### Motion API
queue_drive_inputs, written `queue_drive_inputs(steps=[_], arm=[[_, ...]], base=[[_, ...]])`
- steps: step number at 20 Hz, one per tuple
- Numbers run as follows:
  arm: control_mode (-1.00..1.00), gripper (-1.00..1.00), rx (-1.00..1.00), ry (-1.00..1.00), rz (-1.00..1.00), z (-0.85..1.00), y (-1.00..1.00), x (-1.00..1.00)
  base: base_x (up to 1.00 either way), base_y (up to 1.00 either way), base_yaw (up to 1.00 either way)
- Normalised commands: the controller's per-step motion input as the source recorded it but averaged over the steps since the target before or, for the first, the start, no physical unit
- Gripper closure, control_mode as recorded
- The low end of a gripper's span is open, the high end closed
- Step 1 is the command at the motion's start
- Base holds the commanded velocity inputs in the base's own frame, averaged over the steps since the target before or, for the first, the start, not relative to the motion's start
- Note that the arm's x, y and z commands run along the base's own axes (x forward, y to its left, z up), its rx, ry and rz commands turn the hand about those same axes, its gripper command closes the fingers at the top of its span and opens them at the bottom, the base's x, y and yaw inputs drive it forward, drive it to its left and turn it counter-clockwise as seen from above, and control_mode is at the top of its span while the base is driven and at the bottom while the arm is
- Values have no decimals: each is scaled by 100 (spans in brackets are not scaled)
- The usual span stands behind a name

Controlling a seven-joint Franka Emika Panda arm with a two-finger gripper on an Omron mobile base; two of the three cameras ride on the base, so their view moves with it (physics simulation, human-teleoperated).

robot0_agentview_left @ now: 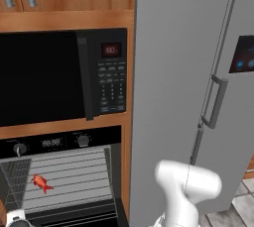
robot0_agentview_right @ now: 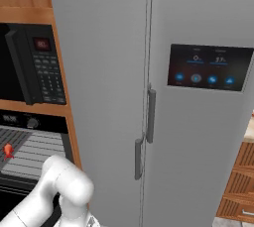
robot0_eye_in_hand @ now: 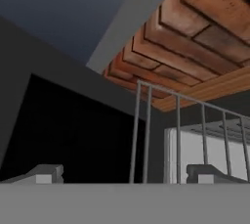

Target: Take the fish from the oven and place it on the plate on the counter.

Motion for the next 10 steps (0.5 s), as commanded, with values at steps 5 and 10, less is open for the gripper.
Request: queue_drive_inputs(steps=[5,10], arm=[[-100,-100,20,-1,-10,69,-17,4],[-100,-100,32,1,-16,73,-45,32]], base=[[0,0,0],[0,0,0]])
